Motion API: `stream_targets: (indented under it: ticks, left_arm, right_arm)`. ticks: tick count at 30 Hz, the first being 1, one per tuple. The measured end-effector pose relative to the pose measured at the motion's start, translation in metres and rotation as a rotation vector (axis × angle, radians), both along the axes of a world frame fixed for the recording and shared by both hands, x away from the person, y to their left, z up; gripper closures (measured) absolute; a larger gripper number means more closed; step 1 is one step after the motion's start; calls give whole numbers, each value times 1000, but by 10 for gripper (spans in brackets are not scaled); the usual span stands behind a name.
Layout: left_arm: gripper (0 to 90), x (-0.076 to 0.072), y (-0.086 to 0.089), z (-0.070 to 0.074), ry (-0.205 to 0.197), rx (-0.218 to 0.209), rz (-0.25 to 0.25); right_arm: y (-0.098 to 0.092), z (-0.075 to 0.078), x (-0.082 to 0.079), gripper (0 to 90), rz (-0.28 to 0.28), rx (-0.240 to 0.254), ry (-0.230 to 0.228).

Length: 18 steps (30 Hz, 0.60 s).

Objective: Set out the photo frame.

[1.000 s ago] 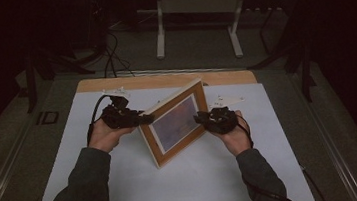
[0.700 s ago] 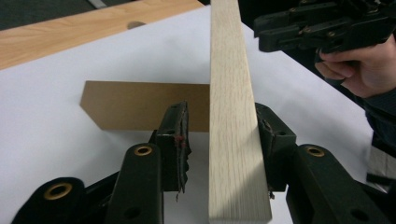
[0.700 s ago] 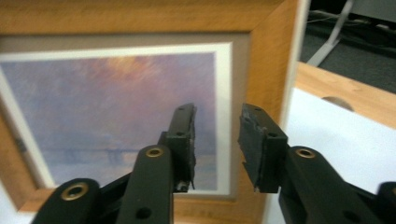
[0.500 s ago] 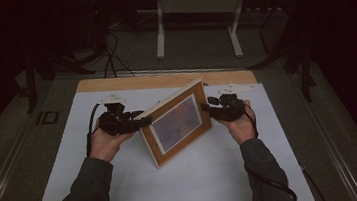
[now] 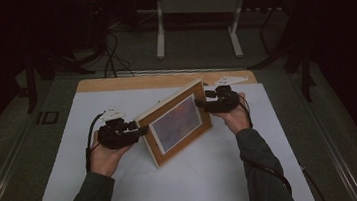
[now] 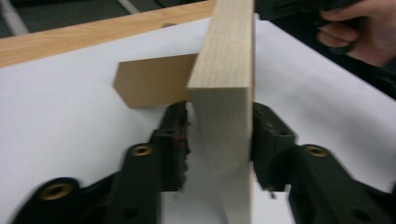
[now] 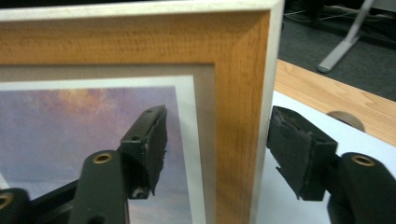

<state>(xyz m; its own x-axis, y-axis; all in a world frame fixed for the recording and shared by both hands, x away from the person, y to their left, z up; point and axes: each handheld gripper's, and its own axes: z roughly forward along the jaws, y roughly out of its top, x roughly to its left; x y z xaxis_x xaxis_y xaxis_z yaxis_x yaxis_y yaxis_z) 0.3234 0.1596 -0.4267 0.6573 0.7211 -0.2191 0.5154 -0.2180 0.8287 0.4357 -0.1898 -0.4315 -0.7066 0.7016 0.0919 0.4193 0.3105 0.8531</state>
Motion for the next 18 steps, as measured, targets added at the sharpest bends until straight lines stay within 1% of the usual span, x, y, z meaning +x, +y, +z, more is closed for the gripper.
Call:
stream_targets:
  ticks: [1, 2, 4, 7, 10, 11, 13, 15, 16, 18]
  left_arm:
    - [670, 0, -1, 0, -5, 5, -7]
    - [671, 0, -2, 1, -6, 15, -6]
    - [673, 1, -1, 2, -2, 19, -12]
    - [675, 3, -1, 3, -1, 26, -19]
    - [675, 6, 0, 3, 0, 34, -16]
    - [675, 7, 0, 3, 1, 34, -16]
    - [674, 9, 1, 4, -1, 43, -19]
    - [674, 11, 1, 4, -1, 44, -18]
    - [674, 12, 2, 4, -1, 46, -17]
    - [674, 14, 2, 4, -2, 48, -12]
  right_arm:
    - [1, 1, 2, 350, 6, 5, 4]
    - [1, 1, 3, 338, 10, 13, 3]
    - [1, 1, 7, 307, 24, 34, 2]
    - [3, -1, 11, 286, 41, 40, 9]
    - [3, -3, 17, 280, 53, 59, 40]
    - [2, -4, 19, 282, 55, 74, 54]
    - [-1, -6, 23, 321, 66, 103, 83]
    - [-4, -7, 25, 362, 69, 107, 90]
    - [-5, -7, 25, 408, 61, 106, 91]
    - [-8, -7, 25, 449, 44, 119, 101]
